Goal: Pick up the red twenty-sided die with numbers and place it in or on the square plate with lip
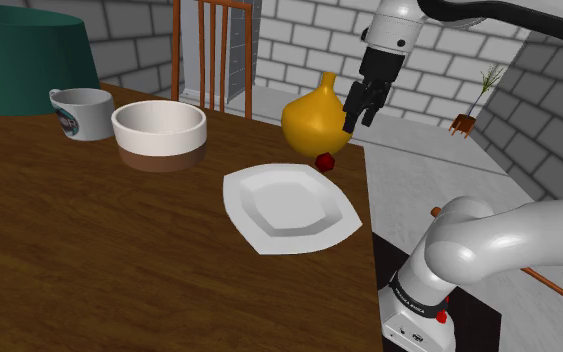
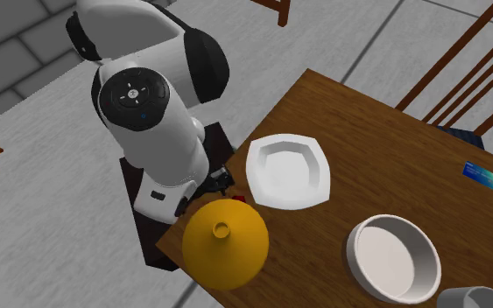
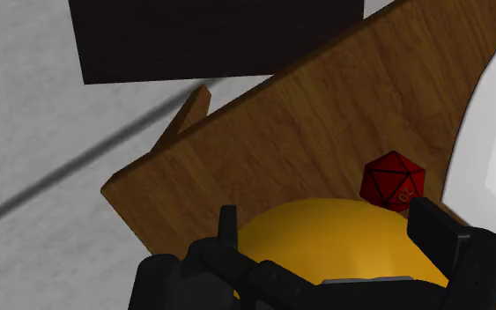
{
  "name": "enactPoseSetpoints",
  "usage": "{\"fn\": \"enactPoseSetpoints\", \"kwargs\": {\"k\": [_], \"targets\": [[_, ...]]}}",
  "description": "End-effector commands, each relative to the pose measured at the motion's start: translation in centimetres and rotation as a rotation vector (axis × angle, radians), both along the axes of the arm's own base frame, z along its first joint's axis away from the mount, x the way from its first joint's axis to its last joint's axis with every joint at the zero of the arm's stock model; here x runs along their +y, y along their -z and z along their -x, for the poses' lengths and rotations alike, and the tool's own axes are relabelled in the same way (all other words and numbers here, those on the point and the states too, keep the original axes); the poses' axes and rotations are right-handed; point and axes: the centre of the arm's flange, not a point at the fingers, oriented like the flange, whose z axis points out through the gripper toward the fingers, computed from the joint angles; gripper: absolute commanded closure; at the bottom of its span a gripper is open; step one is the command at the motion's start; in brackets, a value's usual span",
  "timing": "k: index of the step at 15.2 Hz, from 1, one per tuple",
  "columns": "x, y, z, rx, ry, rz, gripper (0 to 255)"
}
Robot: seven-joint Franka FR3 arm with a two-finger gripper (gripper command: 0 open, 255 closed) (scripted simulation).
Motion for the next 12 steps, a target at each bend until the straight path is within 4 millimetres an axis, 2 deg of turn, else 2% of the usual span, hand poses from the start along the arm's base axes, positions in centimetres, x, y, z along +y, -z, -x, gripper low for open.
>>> {"fn": "enactPoseSetpoints", "kwargs": {"k": [1,8,12], "targets": [[0.0,0.0,0.0,0.000,0.000,0.000,0],[8.7,4.4,-2.2,0.030,0.362,0.078,0],[8.6,6.5,-2.2,0.030,0.362,0.078,0]]}}
